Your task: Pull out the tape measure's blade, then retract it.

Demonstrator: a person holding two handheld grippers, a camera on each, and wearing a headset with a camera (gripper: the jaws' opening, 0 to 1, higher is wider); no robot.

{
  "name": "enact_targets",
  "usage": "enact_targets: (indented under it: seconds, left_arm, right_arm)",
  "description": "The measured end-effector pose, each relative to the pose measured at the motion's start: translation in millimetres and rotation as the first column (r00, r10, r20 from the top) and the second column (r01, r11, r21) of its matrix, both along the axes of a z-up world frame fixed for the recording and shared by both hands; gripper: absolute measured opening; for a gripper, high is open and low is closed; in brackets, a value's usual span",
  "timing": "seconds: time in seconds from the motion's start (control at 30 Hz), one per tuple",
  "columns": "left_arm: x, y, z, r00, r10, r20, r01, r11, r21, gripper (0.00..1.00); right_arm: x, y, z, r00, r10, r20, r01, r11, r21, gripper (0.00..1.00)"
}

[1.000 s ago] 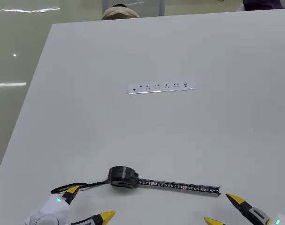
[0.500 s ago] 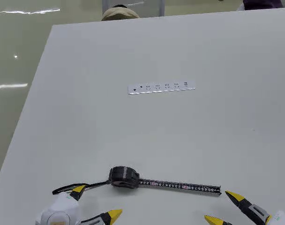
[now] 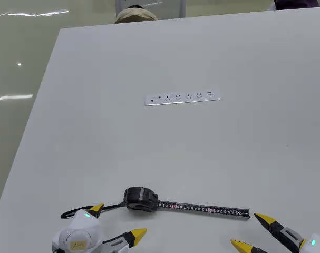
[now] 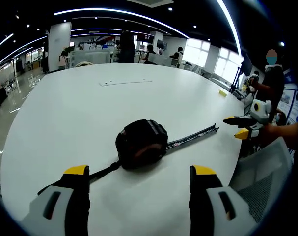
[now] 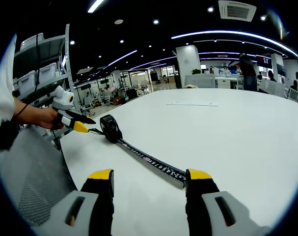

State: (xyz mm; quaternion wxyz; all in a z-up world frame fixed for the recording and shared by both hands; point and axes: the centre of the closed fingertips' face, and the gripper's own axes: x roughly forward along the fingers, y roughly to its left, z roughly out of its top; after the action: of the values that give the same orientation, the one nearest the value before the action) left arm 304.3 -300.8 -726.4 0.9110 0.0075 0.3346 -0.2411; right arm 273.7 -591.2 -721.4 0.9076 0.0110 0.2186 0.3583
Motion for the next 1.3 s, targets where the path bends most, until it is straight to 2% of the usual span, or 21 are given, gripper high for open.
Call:
enact_targets:
  seconds: [0.4,0.6,0.9,1.3]
  left_arm:
    - [5.8,-13.2,-0.7,0.999,0.039,-0.009,-0.039,0.999,-0.018,0.83]
    - [5.7,-20.1,-8.7,0.999,0.034,-0.02,-0.033,0.999,0.016,0.83]
    - [9.9,-23.3,-13.2,0.998,0.062,-0.033,-0.061,0.998,0.004,0.84]
    - [14.8,-29.2,-20.4,0.995,0.093,-0.039,-0.092,0.995,0.029,0.86]
  right_arm:
    - [1.9,-1.5,0.1,1.0,0.007,0.001,-0.007,1.0,0.004,0.59]
    - [5.8,-2.0,1.7,1.0,0.007,0.004,-0.007,1.0,0.004,0.59]
    - [8.7,0.2,2.4,1.0,0.019,0.004,-0.019,1.0,-0.001,0.59]
    - [14.6,-3.8,0.7,1.0,0.013,0.0,-0.013,1.0,0.004,0.59]
